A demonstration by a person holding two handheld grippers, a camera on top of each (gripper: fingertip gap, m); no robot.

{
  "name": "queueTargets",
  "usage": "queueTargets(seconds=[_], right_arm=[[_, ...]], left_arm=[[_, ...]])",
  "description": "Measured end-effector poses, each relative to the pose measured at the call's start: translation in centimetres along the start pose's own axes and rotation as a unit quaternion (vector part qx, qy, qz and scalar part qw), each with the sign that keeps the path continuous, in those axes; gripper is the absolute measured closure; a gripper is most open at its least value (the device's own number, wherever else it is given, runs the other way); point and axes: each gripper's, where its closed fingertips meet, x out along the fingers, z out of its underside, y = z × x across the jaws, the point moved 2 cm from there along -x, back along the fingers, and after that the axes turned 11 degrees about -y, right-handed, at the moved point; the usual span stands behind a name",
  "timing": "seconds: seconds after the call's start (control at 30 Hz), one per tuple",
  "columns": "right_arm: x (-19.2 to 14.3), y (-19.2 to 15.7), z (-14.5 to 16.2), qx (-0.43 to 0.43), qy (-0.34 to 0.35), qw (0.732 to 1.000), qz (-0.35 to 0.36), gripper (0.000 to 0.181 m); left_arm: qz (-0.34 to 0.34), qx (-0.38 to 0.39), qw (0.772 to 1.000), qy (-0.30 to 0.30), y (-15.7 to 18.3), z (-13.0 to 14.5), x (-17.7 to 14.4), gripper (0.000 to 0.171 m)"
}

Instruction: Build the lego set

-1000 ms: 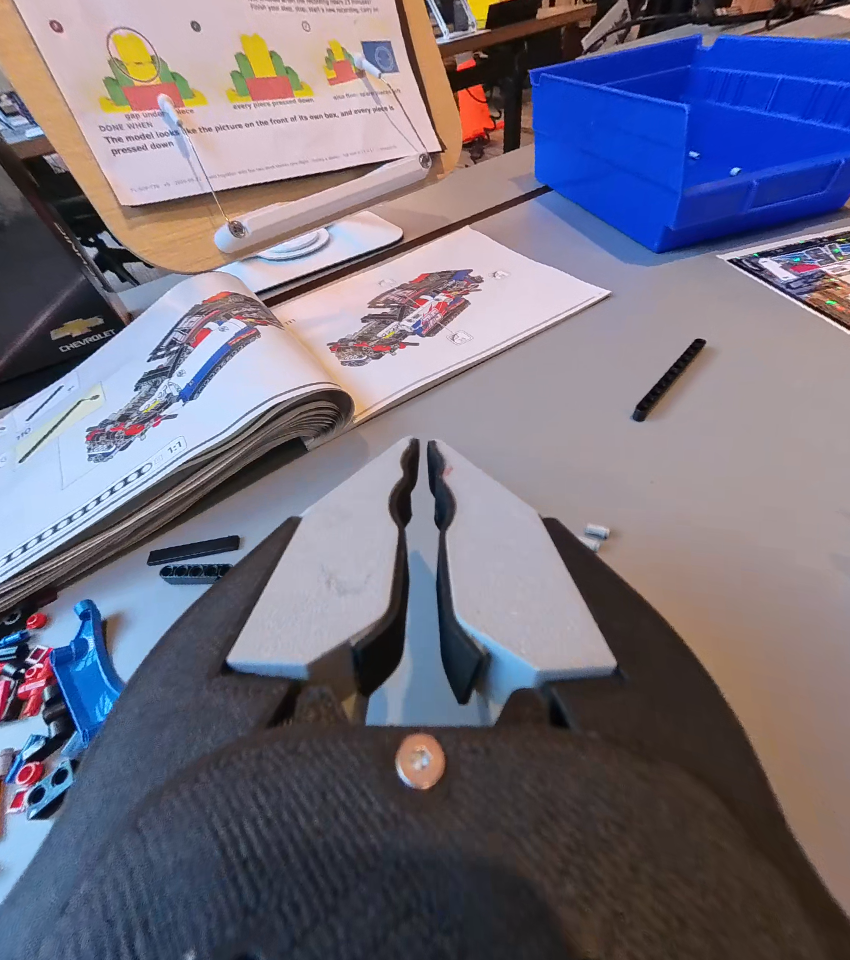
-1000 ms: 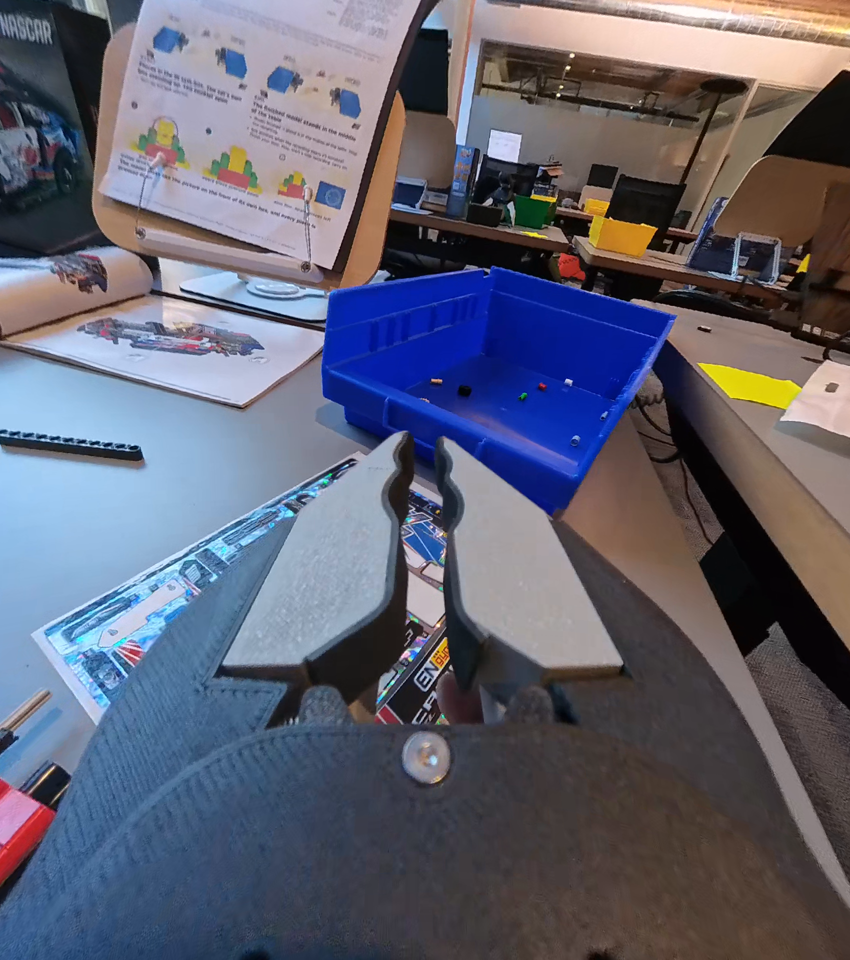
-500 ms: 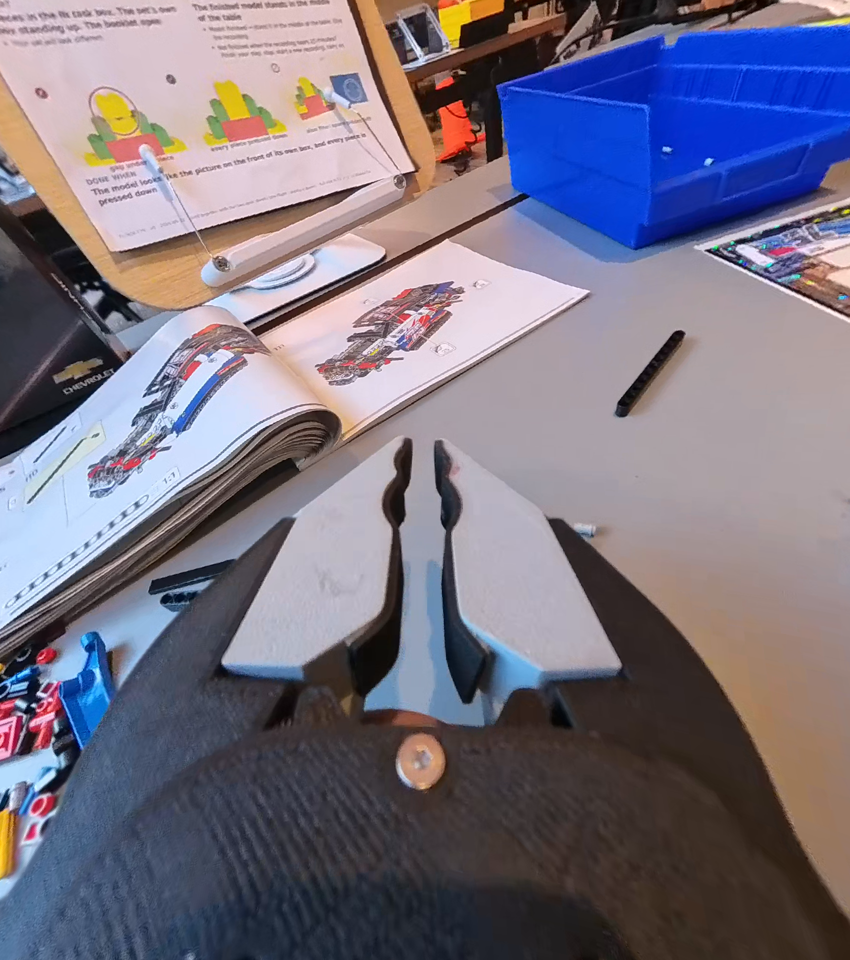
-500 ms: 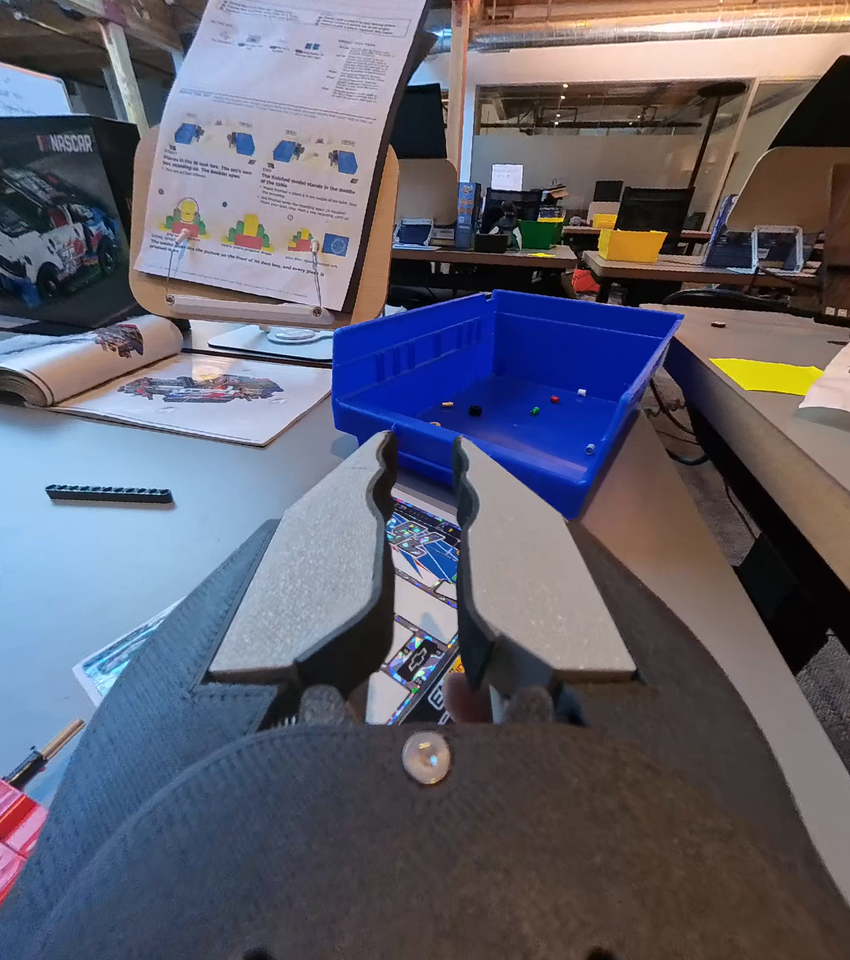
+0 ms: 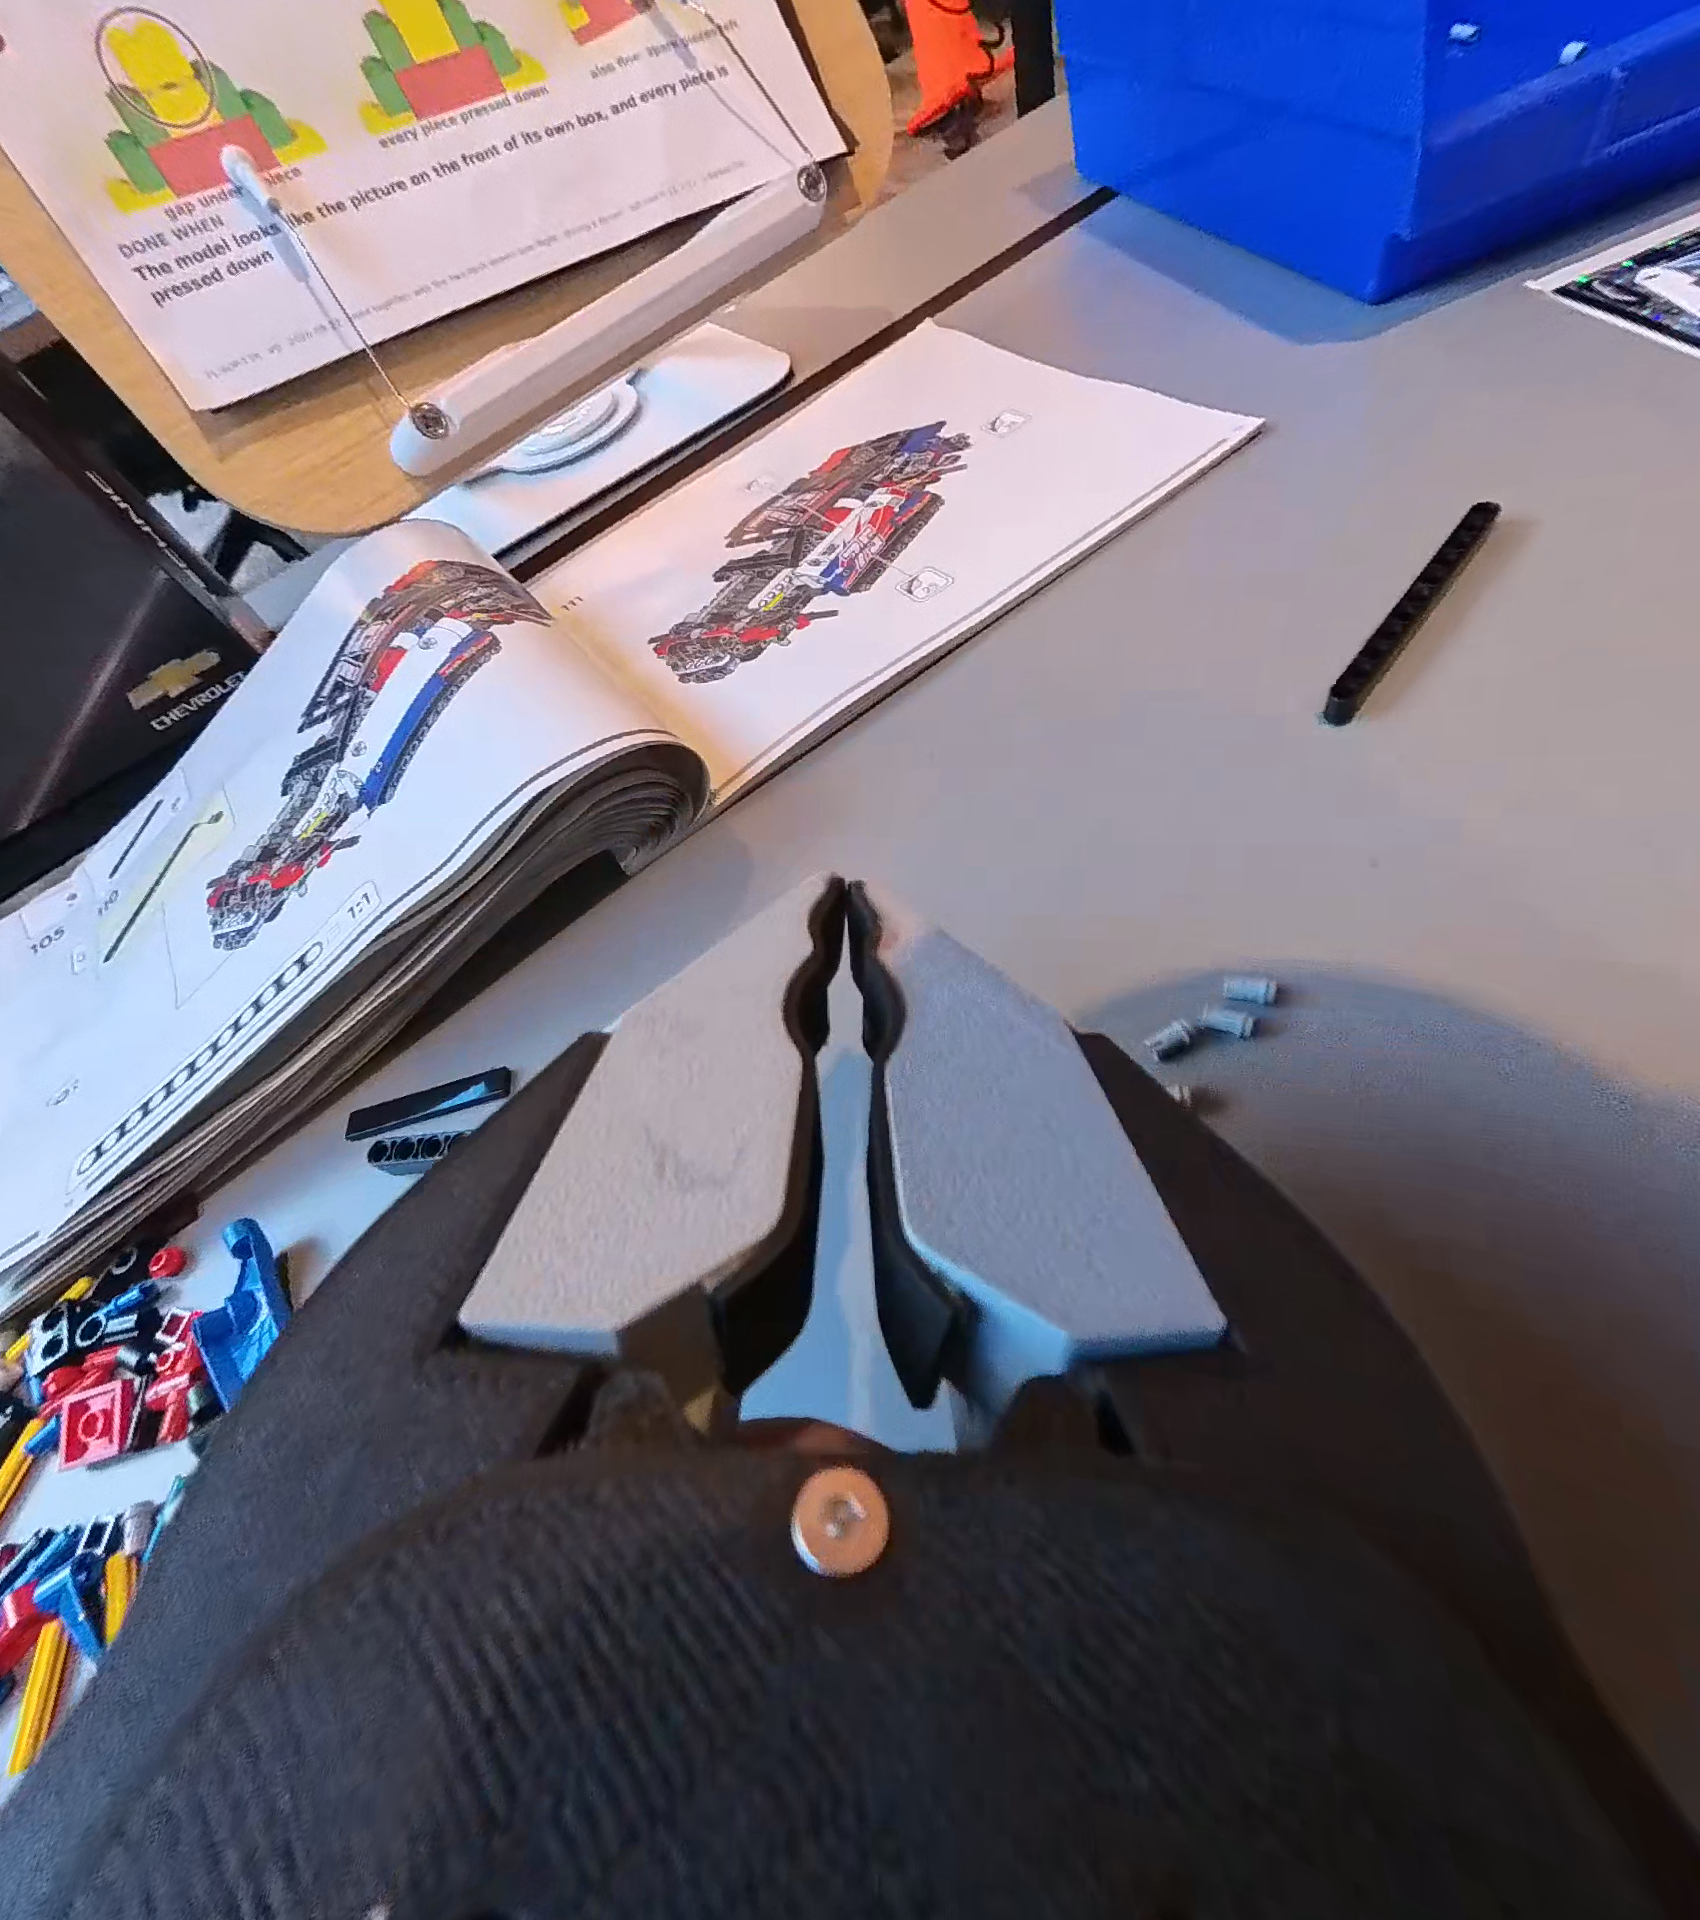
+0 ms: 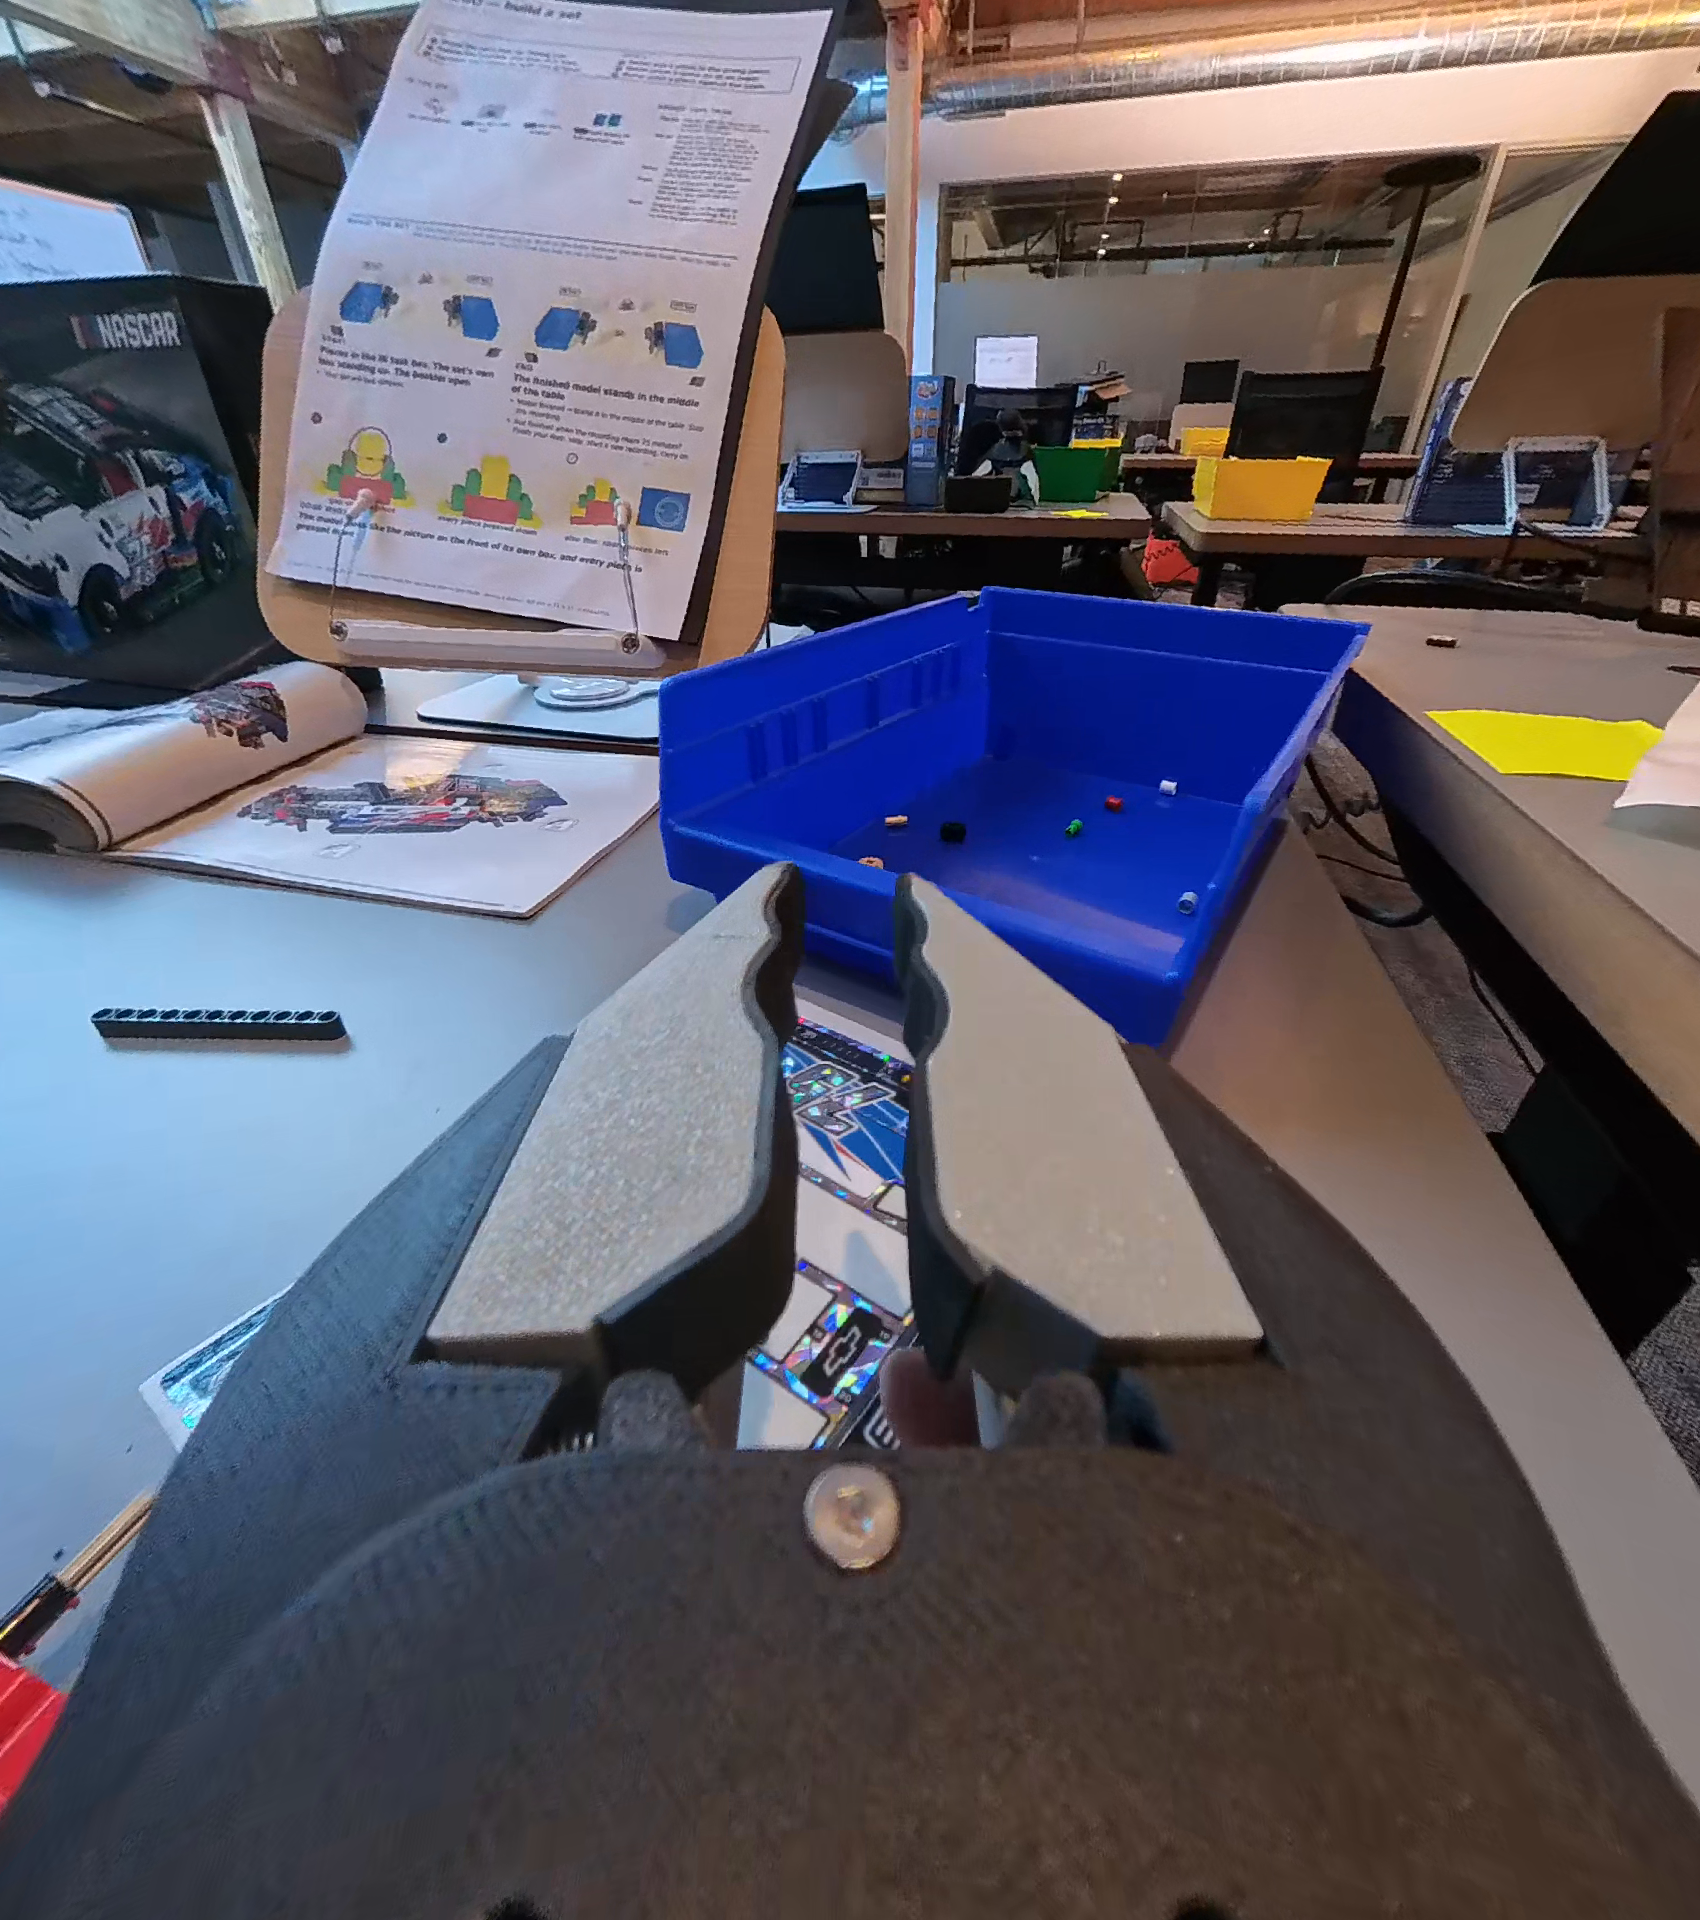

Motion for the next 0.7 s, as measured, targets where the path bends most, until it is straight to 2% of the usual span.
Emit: queueTargets(seconds=[0.23, 0.33, 0.4, 0.47, 0.53, 0.63, 0.67, 0.7], right_arm=[[0.1, 0.4, -0.2, -0.002, 0.008, 1.000, 0.019, 0.164], [0.0, 0.4, -0.3, -0.002, 0.011, 1.000, 0.018, 0.157], [0.1, 0.2, -0.3, 0.001, 0.013, 1.000, 0.010, 0.146], [0.1, -0.5, -0.5, 0.009, 0.021, 1.000, -0.020, 0.123], [-0.1, -1.0, -0.7, 0.018, 0.026, 0.998, -0.046, 0.114], [-0.6, -1.1, -1.0, 0.036, 0.041, 0.996, -0.068, 0.126], [-0.7, -1.2, -0.9, 0.039, 0.040, 0.996, -0.074, 0.140], [-0.8, -1.3, -0.8, 0.037, 0.036, 0.996, -0.079, 0.161]], left_arm=[[0.032, -0.051, 0.998, 0.008, -0.8, 0.0, 0.0, 0.171], [0.029, -0.049, 0.998, 0.019, -0.8, -0.1, -0.3, 0.171], [0.026, -0.042, 0.999, 0.015, -0.7, -0.1, -0.2, 0.171], [0.026, -0.039, 0.999, 0.010, -0.7, 0.0, -0.1, 0.171], [0.030, -0.039, 0.999, 0.011, -0.6, 0.0, -0.1, 0.171], [0.034, -0.046, 0.998, 0.023, -0.7, -0.2, -0.4, 0.171], [0.029, -0.050, 0.998, 0.029, -0.9, -0.3, -0.5, 0.171], [0.023, -0.053, 0.998, 0.035, -1.1, -0.3, -0.7, 0.171]])
